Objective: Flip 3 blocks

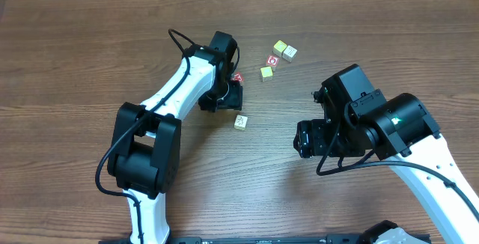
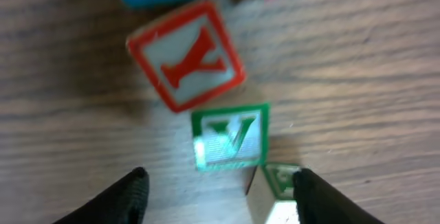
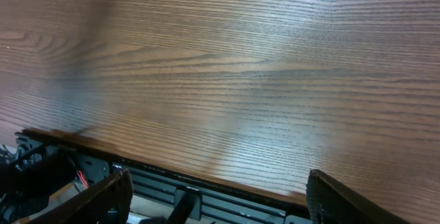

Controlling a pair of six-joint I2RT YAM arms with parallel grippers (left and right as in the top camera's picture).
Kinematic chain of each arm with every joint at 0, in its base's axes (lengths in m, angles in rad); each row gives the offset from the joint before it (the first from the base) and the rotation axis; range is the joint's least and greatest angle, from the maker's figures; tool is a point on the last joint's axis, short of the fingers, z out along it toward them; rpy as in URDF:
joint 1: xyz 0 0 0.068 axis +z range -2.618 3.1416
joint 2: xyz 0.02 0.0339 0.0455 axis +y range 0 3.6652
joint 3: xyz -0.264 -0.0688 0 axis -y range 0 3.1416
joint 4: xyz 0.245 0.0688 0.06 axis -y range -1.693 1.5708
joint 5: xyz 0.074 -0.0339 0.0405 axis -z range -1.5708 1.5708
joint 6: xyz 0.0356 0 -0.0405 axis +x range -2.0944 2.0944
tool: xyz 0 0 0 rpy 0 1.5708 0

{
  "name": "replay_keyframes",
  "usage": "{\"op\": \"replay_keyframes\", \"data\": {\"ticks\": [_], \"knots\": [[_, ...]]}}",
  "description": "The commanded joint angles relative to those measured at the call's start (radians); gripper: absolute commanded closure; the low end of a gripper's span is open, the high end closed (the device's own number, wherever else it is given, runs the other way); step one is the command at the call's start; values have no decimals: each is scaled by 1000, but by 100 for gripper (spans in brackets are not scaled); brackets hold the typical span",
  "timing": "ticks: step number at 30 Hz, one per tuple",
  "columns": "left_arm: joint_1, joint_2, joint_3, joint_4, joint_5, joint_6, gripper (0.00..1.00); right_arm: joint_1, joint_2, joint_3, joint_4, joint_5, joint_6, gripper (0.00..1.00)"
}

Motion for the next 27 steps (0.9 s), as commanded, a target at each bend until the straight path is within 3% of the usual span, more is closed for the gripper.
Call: {"op": "replay_keyframes", "data": {"ticks": [1,3,18,24,27], "knots": [[-2,-1,30,20,-10,-26,47,1,-12,26,3,0,-18,18],[-2,0,30,26,-10,-32,53,1,-12,26,1,0,-21,18],[-2,24,29,65,-10,-32,51,1,-12,26,-15,0,-29,18],[-2,59,29,59,-8,-58,65,1,-12,26,-14,0,-32,18],[-2,59,29,63,-8,-58,66,1,-12,26,-15,0,-32,18]]}}
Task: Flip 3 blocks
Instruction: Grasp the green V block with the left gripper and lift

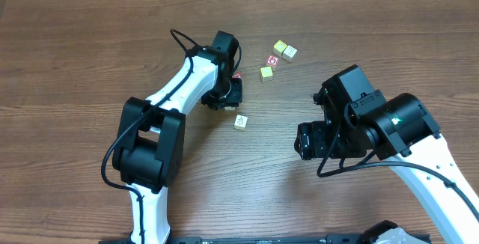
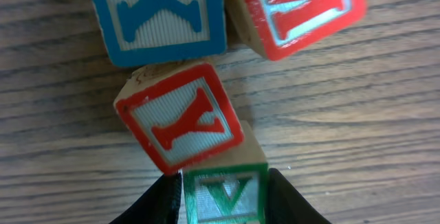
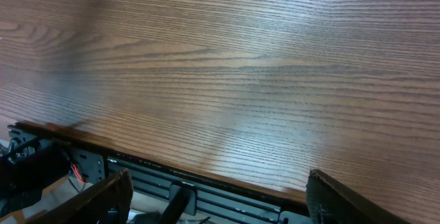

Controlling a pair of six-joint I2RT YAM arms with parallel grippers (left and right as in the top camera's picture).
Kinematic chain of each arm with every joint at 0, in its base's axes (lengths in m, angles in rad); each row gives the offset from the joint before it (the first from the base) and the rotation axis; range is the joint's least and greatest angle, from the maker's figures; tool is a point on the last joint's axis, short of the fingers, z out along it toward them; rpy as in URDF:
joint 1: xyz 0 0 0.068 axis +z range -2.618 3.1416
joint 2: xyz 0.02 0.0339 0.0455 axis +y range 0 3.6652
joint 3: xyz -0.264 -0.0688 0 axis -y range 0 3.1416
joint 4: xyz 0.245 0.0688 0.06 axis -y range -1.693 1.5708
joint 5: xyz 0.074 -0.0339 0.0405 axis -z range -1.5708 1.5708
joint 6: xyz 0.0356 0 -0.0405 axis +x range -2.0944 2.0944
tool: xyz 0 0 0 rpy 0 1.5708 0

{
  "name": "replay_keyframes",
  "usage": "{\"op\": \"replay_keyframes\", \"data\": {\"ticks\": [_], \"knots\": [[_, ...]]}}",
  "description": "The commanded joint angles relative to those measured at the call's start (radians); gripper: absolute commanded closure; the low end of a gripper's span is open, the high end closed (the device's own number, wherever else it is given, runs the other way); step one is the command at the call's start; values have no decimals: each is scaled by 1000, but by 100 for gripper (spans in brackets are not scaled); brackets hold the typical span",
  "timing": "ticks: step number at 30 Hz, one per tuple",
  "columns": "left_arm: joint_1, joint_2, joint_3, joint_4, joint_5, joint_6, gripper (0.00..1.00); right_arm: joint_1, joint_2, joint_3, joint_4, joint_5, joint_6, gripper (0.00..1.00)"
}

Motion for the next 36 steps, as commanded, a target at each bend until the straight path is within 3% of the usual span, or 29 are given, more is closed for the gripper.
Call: {"op": "replay_keyframes", "data": {"ticks": [1,3,5,7,8,13,24,29,36], "knots": [[-2,11,21,3,-8,-22,66,1,-12,26,1,0,-6,18],[-2,11,21,4,-8,-22,68,1,-12,26,2,0,-6,18],[-2,11,21,3,-7,-22,77,1,-12,26,2,0,-6,18],[-2,11,22,0,-7,-21,94,1,-12,26,2,0,-6,18],[-2,10,23,-2,-7,-21,96,1,-12,26,2,0,-6,18],[-2,10,79,-64,-11,-21,96,1,-12,26,2,0,-6,18],[-12,-18,410,-437,-60,-13,96,1,-12,26,4,0,-6,18],[-52,-128,384,-507,-140,-74,95,1,-12,26,13,0,-6,18],[-166,-413,165,-422,-163,-159,96,1,-12,26,29,0,-6,17]]}}
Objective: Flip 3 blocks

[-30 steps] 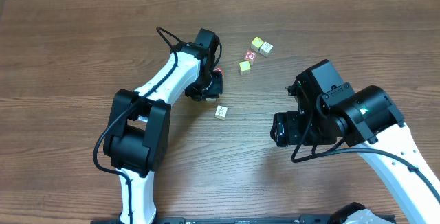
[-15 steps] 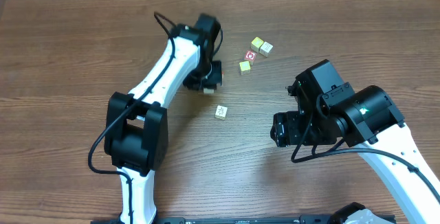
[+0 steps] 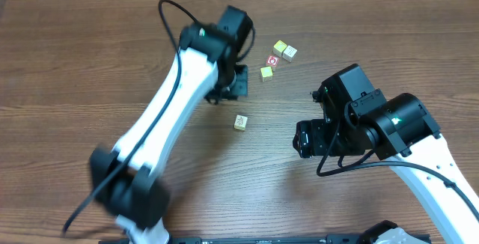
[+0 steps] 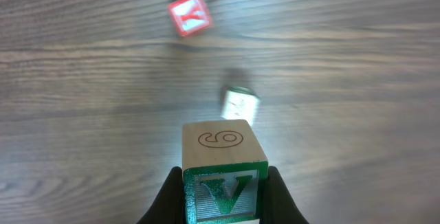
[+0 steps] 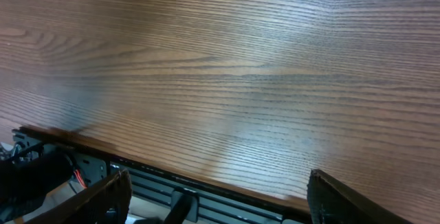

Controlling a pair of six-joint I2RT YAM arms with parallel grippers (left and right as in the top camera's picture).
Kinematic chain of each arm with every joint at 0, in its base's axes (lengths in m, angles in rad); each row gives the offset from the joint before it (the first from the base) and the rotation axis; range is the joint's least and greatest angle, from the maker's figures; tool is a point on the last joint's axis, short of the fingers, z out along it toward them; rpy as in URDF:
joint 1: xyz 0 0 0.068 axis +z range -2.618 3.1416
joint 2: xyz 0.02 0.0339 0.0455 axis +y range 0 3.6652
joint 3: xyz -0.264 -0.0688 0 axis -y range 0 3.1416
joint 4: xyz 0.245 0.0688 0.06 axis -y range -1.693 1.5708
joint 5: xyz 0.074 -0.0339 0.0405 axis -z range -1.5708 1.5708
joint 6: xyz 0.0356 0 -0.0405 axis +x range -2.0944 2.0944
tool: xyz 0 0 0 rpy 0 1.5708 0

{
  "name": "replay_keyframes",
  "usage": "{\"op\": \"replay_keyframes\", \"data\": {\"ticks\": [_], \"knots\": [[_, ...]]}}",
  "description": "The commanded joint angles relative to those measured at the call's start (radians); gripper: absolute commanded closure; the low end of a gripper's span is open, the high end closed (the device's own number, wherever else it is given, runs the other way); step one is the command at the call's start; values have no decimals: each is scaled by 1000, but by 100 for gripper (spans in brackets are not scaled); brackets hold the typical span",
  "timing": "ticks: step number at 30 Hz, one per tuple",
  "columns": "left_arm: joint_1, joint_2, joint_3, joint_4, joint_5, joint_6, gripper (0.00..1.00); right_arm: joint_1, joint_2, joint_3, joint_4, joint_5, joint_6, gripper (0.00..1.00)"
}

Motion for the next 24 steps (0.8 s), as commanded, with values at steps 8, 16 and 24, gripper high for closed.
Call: {"op": "replay_keyframes", "data": {"ticks": [8,16,24], "knots": [[-68,-325,-576,232,58,-202,96,1,-12,26,-2,0,-6,17],[-68,-303,-888,559,221,-194,92,1,-12,26,-8,-2,-6,17],[-68,-204,-934,642,199,-172,91,1,-12,26,-6,-19,-6,17]]}}
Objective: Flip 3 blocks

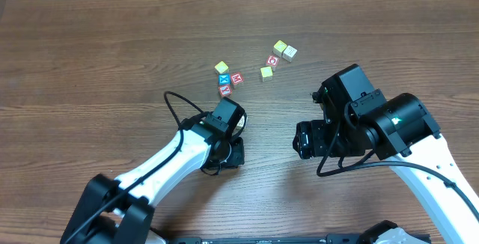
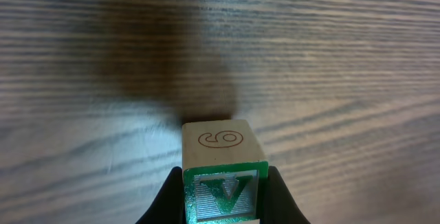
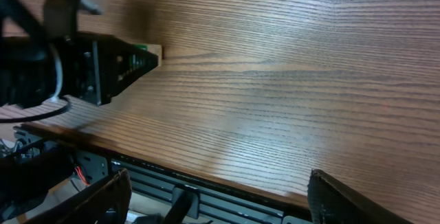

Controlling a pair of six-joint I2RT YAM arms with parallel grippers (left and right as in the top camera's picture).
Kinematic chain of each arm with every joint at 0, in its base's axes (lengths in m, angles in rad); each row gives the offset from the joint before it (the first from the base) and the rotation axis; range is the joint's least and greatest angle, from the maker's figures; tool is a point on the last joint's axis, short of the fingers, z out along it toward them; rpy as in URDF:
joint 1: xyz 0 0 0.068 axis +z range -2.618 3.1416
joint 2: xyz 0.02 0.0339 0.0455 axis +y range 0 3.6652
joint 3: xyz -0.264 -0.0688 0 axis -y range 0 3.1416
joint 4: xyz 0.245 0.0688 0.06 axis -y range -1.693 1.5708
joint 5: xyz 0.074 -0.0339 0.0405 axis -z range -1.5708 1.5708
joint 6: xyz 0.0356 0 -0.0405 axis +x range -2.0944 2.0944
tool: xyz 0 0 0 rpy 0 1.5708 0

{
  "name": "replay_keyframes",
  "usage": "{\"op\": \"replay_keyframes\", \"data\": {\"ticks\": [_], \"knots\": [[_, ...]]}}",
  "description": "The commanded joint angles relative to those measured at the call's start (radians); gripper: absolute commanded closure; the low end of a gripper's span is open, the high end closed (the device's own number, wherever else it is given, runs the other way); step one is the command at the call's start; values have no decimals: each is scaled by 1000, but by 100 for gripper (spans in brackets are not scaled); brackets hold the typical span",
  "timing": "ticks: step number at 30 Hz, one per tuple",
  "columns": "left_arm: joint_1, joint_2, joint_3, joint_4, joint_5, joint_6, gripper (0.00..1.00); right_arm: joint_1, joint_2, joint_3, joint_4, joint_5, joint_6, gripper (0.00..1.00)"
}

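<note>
My left gripper is shut on a green V block whose plain wooden top face bears an engraved 6 or 9. It hangs low over bare wood, its shadow just beyond it; whether it touches the table cannot be told. Overhead, the left gripper is near the table's front middle, hiding the block. The right wrist view shows that green block at the left gripper's tip. A red, blue and red cluster and a yellow block lie behind. My right gripper is open and empty.
Several more small blocks lie at the back right of centre. A pale block sits just behind the left wrist, also visible overhead as the pale block. The table's front edge runs under the right gripper.
My left gripper, still shut on the green V block, has moved from high over the back cluster to low over bare wood nearer the front. The right arm has not moved.
My left gripper stood open around the green V block beside the red Y block. Then it was shut on the green block. After that it held the block high above the table, and now holds it low over bare wood at the front middle.
</note>
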Motion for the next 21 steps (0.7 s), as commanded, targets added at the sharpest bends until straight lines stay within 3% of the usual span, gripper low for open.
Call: {"op": "replay_keyframes", "data": {"ticks": [1,7,13,21], "knots": [[4,48,-11,19,15,2,92,1,-12,26,3,-12,-5,17],[5,88,-10,74,22,10,90,1,-12,26,0,-11,-5,17],[6,88,-7,60,31,32,65,1,-12,26,1,-11,-5,16],[5,72,70,-12,19,64,59,1,-12,26,1,-12,-5,16]]}}
